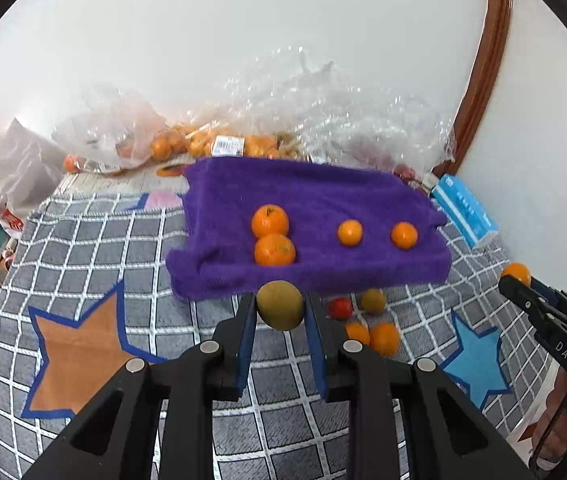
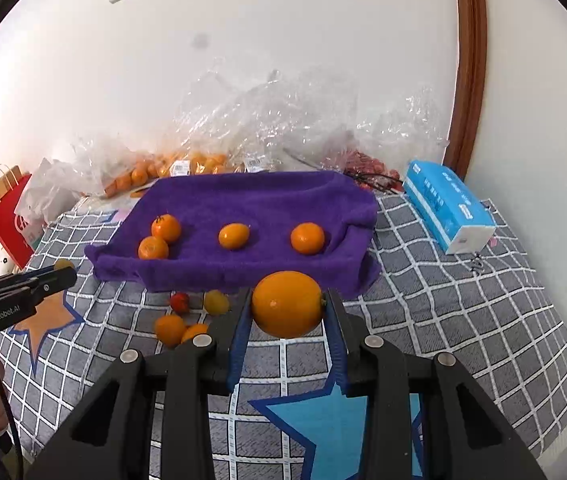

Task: Organize fruits
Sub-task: 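Carry both held fruits up onto the purple towel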

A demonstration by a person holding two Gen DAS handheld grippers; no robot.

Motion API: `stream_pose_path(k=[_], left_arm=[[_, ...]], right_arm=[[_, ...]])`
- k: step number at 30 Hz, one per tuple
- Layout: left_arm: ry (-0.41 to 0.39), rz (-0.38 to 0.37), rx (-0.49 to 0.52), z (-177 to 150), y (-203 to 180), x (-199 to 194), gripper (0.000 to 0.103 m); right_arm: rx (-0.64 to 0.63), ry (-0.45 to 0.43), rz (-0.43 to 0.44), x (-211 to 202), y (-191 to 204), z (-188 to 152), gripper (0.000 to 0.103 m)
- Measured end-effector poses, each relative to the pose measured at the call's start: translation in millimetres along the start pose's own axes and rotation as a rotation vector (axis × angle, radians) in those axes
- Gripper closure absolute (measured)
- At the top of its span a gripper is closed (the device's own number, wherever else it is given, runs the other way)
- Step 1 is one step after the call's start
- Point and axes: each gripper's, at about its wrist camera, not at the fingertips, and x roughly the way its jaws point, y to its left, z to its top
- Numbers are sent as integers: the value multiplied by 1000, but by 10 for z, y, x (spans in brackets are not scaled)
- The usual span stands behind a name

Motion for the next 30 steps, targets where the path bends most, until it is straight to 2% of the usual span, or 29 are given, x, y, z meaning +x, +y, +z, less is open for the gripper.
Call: stream_pose_path(k=[13,24,30], left_arm=[[-32,-16,1,52,23,-120,79],[-42,-18,2,62,38,-9,79],[-22,-24,6,91,33,164,79]], right_arm=[[5,-10,3,-3,83,60,68],[50,-16,12,114,64,104,68],[44,-9,6,266,101,104,68]])
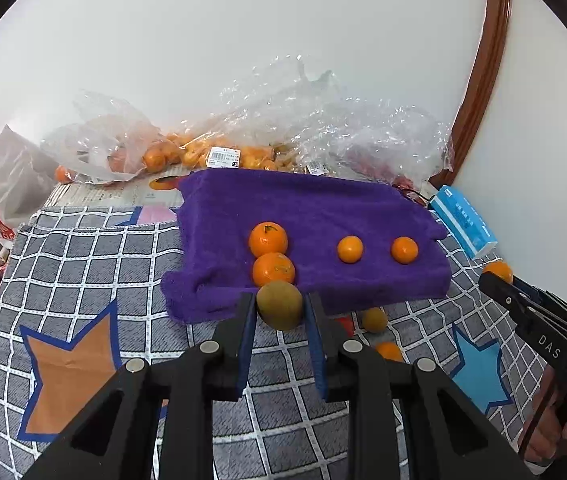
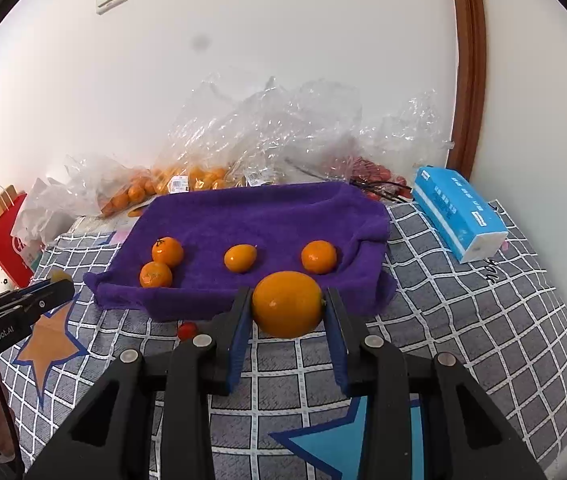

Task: Organize fruits
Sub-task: 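Carry both held fruits up onto the purple towel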

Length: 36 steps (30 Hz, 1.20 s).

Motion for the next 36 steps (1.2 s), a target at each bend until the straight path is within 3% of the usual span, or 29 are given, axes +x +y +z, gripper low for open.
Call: stream_pose_path(k=[18,26,36], left_arm=[[8,43,7,334,122,450,79],[43,65,-42,349,372,639,79],[59,69,-9,339,258,877,79]], right_arm=[[16,25,-6,569,-64,96,68],[27,34,-6,774,-125,146,68],[22,62,21,1071,-114,131,68]])
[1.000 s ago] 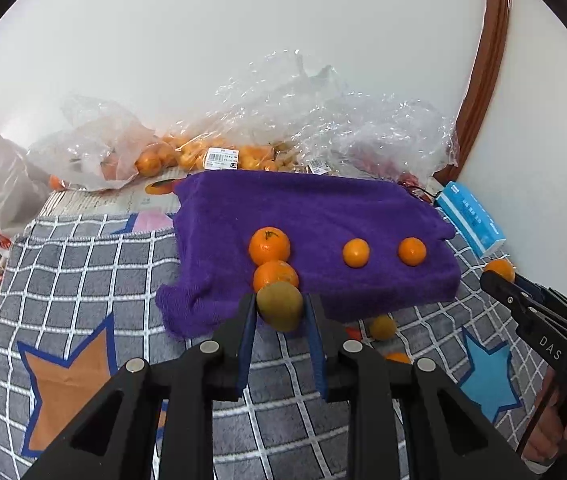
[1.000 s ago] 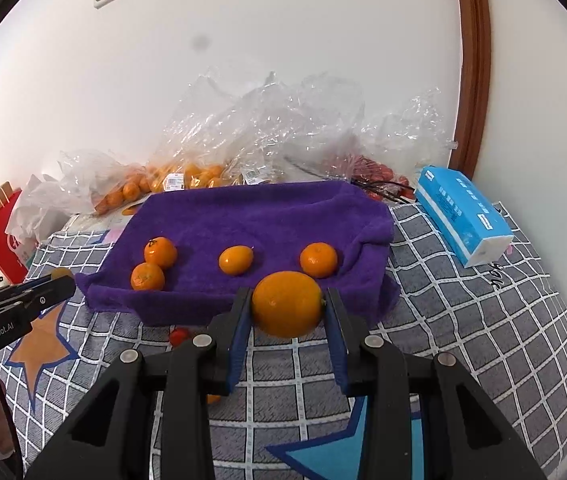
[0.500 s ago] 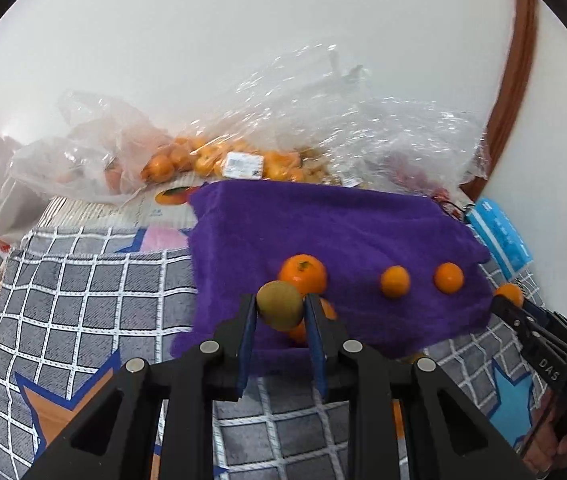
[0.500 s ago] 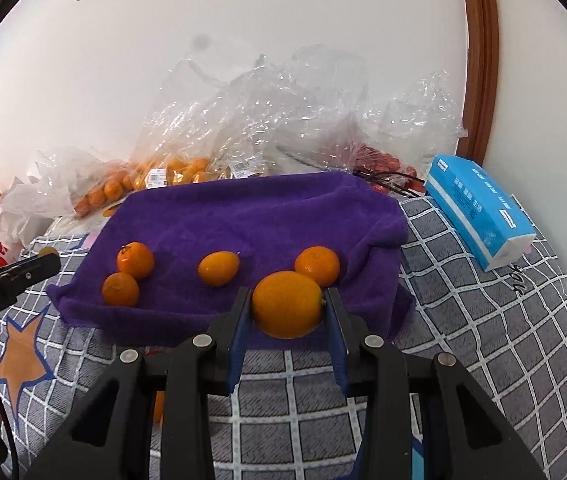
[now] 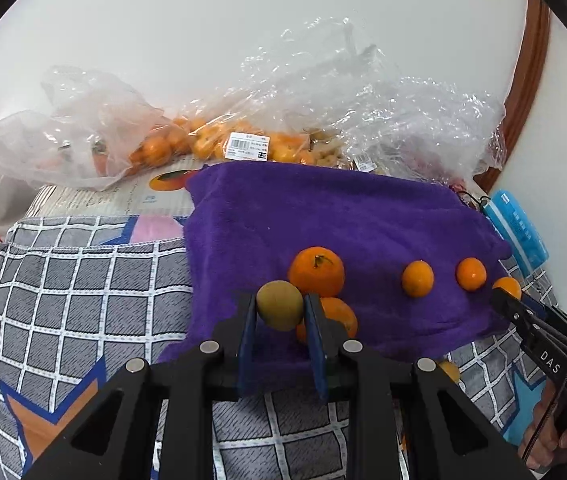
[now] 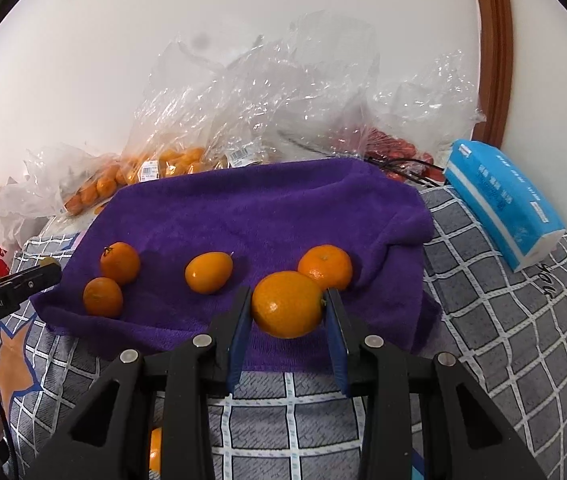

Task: Organize fruits
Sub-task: 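Carry both held fruits up onto the purple towel, then open both grippers to release the fruits on the towel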

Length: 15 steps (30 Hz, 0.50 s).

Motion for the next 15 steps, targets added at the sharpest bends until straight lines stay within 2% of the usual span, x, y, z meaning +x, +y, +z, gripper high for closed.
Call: stream_pose_path(k=[10,15], left_arm=[[28,5,-19,-36,47,203,79],[36,14,-13,-66,36,270,79]], right_arm=[[4,29,16,218,-13,-22,68],[-27,13,8,232,26,-47,67]])
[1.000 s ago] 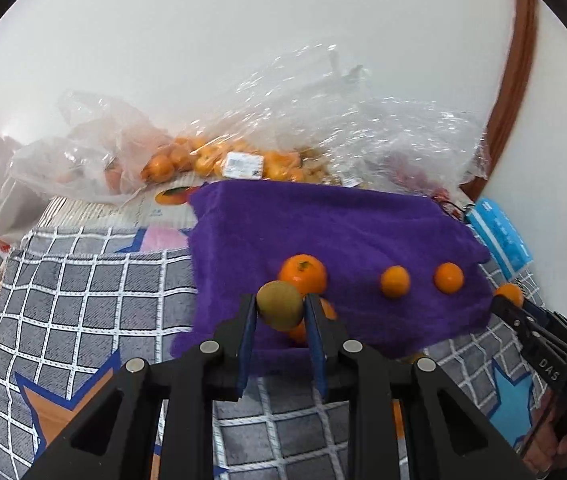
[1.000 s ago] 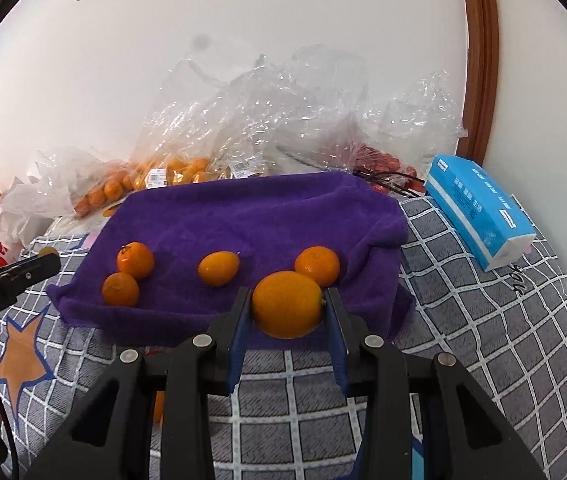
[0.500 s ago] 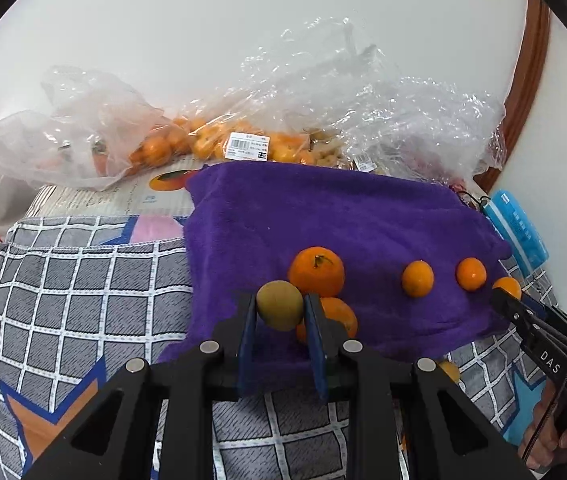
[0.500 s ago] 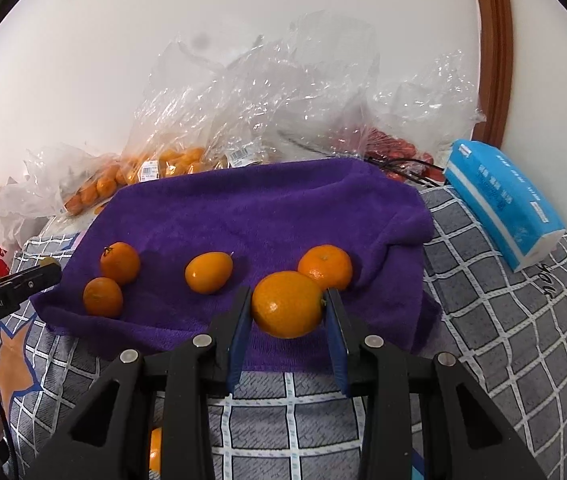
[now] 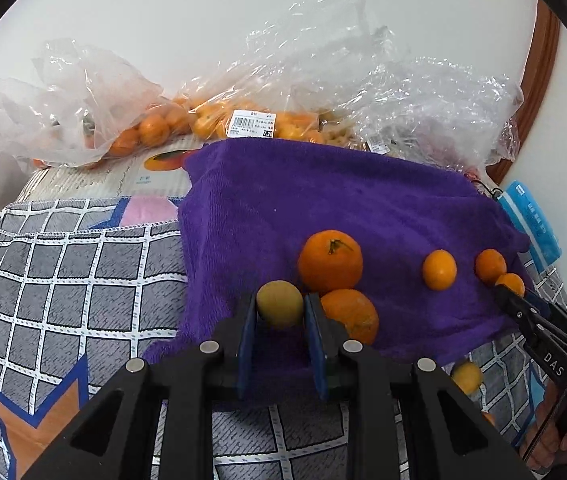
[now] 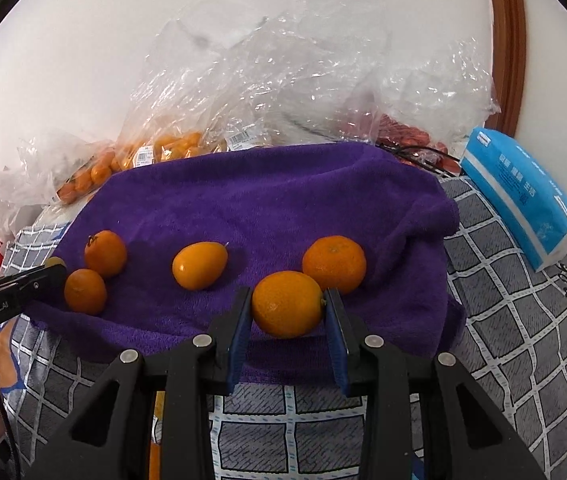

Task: Organize fruits
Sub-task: 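Open both grippers to release the fruits on the towel, then move the right gripper to an orange in front of the towel and close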

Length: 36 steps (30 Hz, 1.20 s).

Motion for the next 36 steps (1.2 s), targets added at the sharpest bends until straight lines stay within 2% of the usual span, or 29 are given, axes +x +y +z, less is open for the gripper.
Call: stream_pose_path(k=[9,12,14,17,22,32,36], left_arm=[[-2,-4,14,-18,-31,-41,78],[-7,-11,22,-20,-61,-93,72],[-19,-20,27,-20,-83,-143,60],[-40,-28,38,-12,-123,-244,56],[-66,-21,68,-39,-175,-435,49],[-43,-11,34,-325,-20,-663,49],[-31,-4,30,-450,16,-725,49]], right_arm=[[-10,7,6,-39,4,-8,67],[3,12,13,-100,7,-14,64],[8,14,21,-163,20,-23,60],[5,11,25,-271,60,-37,58],[6,-15,6,-455,101,-69,46],[61,-34,-15,-740,121,-147,46],[71,-13,-7,-808,176,-216,46]])
